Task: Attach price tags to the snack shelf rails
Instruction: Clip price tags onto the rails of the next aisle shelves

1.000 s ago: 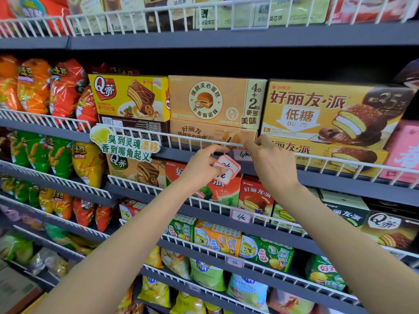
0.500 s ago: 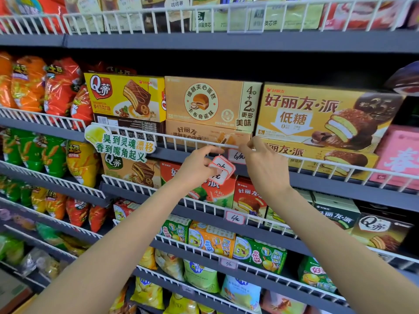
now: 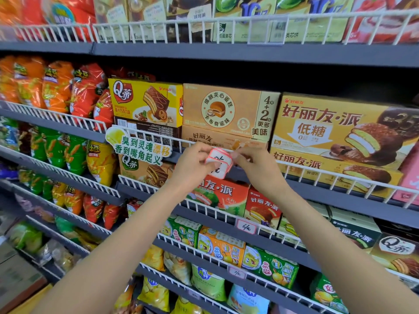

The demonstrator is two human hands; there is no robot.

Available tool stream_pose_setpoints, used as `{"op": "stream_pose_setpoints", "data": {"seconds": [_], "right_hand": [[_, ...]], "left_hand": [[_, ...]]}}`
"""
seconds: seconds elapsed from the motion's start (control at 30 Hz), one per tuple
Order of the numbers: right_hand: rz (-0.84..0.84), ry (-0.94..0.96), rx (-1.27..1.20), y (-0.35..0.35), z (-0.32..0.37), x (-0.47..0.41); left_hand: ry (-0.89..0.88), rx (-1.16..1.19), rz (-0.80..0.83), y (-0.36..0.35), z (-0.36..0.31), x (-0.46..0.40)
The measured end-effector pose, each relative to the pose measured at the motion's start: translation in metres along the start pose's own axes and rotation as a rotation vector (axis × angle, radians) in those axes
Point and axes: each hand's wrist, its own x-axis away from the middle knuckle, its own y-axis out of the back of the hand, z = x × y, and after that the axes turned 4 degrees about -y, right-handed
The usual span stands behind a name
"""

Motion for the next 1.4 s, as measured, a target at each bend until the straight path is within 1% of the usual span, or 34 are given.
{"op": "stream_pose_setpoints", "data": {"seconds": [0.07,0.13,0.27,0.43,0.6,0.73,0.9,1.07,1.13,1.27,1.4], "right_hand": [[0.068,-0.009,-0.121,-0.009,0.011,-0.004],[0.081,-0.036,-0.205,-0.021,0.021,-0.009],[0.142,-0.072,-0.306,-0.056,0.051,-0.021],[0.161,-0.093,-0.415,-0.118,0.101,-0.043],[0.138,-0.1,-0.445,-0.193,0.159,-0.066],[0.11,-0.104,-0.456,-0.252,0.204,-0.09],[0.065,-0.073,-0.528,-0.322,0.256,-0.113],[0.078,-0.076,-0.54,-0.389,0.291,-0.14],[0.107,-0.063,-0.521,-0.411,0.298,-0.155],[0.107,-0.056,-0.507,-0.452,0.314,-0.191],[0.16,-0.019,-0.508,-0.489,0.331,-0.228]], "left_hand": [[-0.009,-0.028,-0.01,0.012,0.001,0.004],[-0.002,-0.046,-0.017,0.028,0.005,0.007],[0.04,-0.065,-0.068,0.071,0.024,0.01],[0.017,-0.105,-0.142,0.146,0.058,0.012],[-0.025,-0.079,-0.14,0.238,0.098,0.006],[-0.001,-0.011,-0.126,0.312,0.13,-0.005],[0.054,0.043,-0.216,0.388,0.164,-0.019],[0.109,0.046,-0.296,0.447,0.205,-0.037],[0.106,0.034,-0.301,0.467,0.22,-0.045],[0.096,-0.053,-0.283,0.502,0.245,-0.066],[0.122,-0.063,-0.335,0.535,0.266,-0.094]]}}
